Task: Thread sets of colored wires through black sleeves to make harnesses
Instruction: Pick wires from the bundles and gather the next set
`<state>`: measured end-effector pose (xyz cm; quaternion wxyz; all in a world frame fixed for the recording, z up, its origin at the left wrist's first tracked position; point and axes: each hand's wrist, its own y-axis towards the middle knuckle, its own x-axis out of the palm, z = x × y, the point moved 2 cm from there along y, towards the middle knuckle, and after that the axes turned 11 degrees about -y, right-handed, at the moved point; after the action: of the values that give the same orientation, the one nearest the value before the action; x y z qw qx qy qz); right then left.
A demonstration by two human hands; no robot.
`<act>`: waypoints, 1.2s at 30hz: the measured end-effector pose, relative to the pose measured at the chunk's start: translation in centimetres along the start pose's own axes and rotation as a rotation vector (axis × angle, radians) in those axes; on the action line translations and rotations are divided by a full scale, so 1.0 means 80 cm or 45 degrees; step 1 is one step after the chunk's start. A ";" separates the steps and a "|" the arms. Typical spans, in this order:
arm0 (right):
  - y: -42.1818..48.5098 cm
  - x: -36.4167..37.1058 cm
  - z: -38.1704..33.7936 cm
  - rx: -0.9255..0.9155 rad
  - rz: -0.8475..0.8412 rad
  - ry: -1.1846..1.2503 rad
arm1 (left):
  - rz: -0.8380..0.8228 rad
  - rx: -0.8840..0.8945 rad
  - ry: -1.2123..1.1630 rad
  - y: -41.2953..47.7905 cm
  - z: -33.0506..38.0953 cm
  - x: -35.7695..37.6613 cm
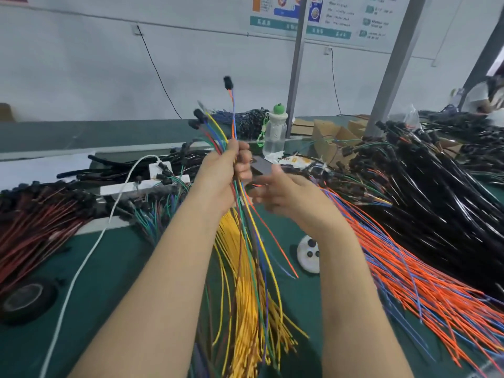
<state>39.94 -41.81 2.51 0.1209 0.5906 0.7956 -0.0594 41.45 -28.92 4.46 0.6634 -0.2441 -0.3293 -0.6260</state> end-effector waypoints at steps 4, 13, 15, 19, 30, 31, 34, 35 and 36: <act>-0.012 0.046 -0.021 -0.206 -0.200 -0.559 | 0.101 0.137 0.018 -0.017 0.027 -0.010; -0.053 0.108 -0.060 -0.411 -0.416 -1.318 | 0.266 0.148 -0.333 -0.067 0.110 -0.072; -0.061 0.126 -0.068 -0.451 -0.323 -1.129 | 0.257 0.166 -0.373 -0.077 0.125 -0.080; -0.084 0.198 -0.076 -0.208 -0.661 0.042 | 0.258 0.253 -0.163 -0.096 0.156 -0.071; -0.028 0.178 -0.151 -0.303 -0.131 1.312 | -0.282 -0.316 0.757 -0.162 0.141 -0.072; -0.024 0.169 -0.151 -0.317 -0.087 1.317 | -0.317 -0.336 0.792 -0.164 0.138 -0.079; -0.015 0.147 -0.139 -0.320 0.042 1.383 | -0.340 -0.238 0.935 -0.161 0.139 -0.093; -0.014 0.143 -0.132 -0.317 0.054 1.440 | -0.310 -0.195 0.989 -0.159 0.138 -0.095; -0.013 0.143 -0.125 -0.305 0.037 1.504 | -0.282 -0.157 1.034 -0.156 0.136 -0.096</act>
<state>34.62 -29.15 9.07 -0.2751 0.5167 0.7212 0.3704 27.65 -16.99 4.91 0.6520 0.0198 -0.0274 -0.7574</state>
